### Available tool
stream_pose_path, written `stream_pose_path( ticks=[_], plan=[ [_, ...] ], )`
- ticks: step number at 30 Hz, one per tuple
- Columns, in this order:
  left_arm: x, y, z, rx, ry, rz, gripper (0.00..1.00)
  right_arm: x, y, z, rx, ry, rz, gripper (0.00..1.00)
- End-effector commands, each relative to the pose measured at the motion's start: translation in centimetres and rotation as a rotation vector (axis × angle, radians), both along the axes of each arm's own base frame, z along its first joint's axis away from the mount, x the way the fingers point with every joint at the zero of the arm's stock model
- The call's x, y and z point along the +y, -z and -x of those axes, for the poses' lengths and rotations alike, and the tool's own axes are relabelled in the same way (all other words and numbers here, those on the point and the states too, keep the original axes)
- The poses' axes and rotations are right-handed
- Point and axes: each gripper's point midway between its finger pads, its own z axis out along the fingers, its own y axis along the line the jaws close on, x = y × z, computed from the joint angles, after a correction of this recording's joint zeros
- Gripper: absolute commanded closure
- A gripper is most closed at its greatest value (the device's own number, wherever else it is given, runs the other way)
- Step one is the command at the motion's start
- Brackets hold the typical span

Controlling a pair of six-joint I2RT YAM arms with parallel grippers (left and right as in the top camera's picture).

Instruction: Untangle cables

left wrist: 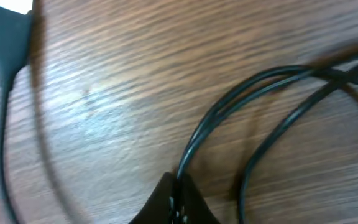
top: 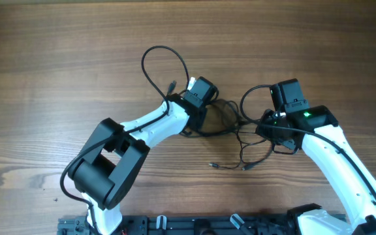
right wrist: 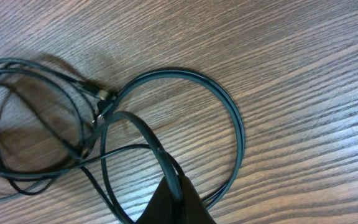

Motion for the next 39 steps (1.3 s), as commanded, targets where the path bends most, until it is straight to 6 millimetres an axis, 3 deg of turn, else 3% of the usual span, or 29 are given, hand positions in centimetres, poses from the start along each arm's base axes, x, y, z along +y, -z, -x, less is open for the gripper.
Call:
stream_pose_path(
  ticks=[1, 3, 10, 14, 21, 28, 30, 31, 33, 34, 39],
  plan=[
    [4.5, 2.4, 1.2, 0.084, -0.091, -0.124, 0.96, -0.1, 0.5, 0.4, 0.025, 0.011, 0.001, 0.96],
    [7.3, 2.4, 1.1, 0.126, -0.179, -0.141, 0.96, -0.1, 0.6, 0.4, 0.028, 0.012, 0.002, 0.96],
    [10.3, 0.9, 0.2, 0.149, -0.306, -0.060, 0.96, -0.1, 0.6, 0.6, 0.034, 0.014, 0.004, 0.96],
    [11.5, -1.2, -1.0, 0.113, -0.362, 0.013, 0.96, -0.1, 0.6, 0.6, 0.035, 0.013, 0.004, 0.96],
    [15.4, -6.2, -2.8, -0.011, -0.472, 0.085, 0.96, -0.1, 0.6, 0.6, 0.035, 0.013, 0.004, 0.96],
    [18.8, -9.6, -3.3, -0.093, -0.565, 0.131, 0.96, -0.1, 0.6, 0.6, 0.035, 0.013, 0.004, 0.96],
    [18.9, -9.9, -3.3, -0.088, -0.569, 0.162, 0.94, -0.1, 0.6, 0.6, 0.035, 0.013, 0.004, 0.96],
    [18.7, -9.8, -3.2, -0.078, -0.574, 0.180, 0.89, -0.1, 0.6, 0.6, 0.035, 0.013, 0.004, 0.96],
    [18.0, -9.6, -2.9, -0.049, -0.601, 0.237, 0.69, -0.1, 0.6, 0.6, 0.034, 0.013, 0.004, 0.96],
    [16.9, -9.6, -2.7, -0.020, -0.586, 0.291, 0.65, -0.1, 0.6, 0.6, 0.034, 0.013, 0.004, 0.96],
    [11.2, -10.1, -1.5, 0.114, -0.456, 0.523, 0.64, -0.1, 0.6, 0.6, 0.033, 0.013, 0.003, 0.96]
  ],
)
